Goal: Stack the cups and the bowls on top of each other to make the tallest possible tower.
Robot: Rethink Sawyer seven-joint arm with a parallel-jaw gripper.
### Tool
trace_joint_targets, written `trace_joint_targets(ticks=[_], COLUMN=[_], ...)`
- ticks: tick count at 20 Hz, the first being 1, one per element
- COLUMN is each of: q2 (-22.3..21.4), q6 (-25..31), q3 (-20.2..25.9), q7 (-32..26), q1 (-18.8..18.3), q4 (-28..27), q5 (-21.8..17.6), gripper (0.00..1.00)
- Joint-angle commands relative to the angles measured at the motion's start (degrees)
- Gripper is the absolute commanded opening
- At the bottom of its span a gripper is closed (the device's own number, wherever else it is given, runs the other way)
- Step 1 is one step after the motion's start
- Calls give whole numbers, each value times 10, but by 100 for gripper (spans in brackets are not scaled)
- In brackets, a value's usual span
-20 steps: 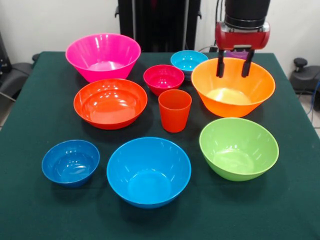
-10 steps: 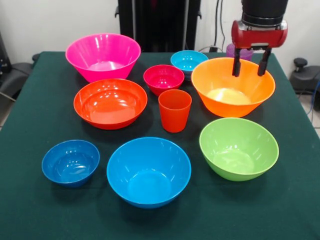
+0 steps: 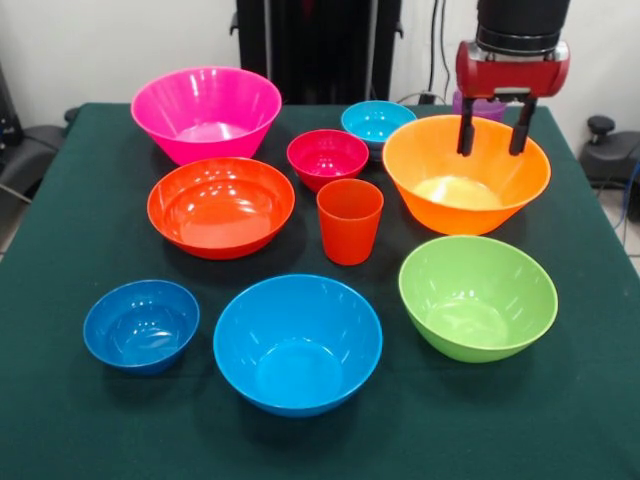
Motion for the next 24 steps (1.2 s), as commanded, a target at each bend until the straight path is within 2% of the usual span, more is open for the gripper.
trace_joint_targets(ticks=[1, 10, 18, 24], q2=[-1, 5, -1, -9], q6=[33, 10, 41, 58], q3=[43, 61, 56, 77], q7=[59, 57, 44, 7], q1=[-30, -47, -50, -85], q4=[-17, -6, -31, -28], q5=[10, 3, -1, -9], gripper=[100, 100, 100, 100])
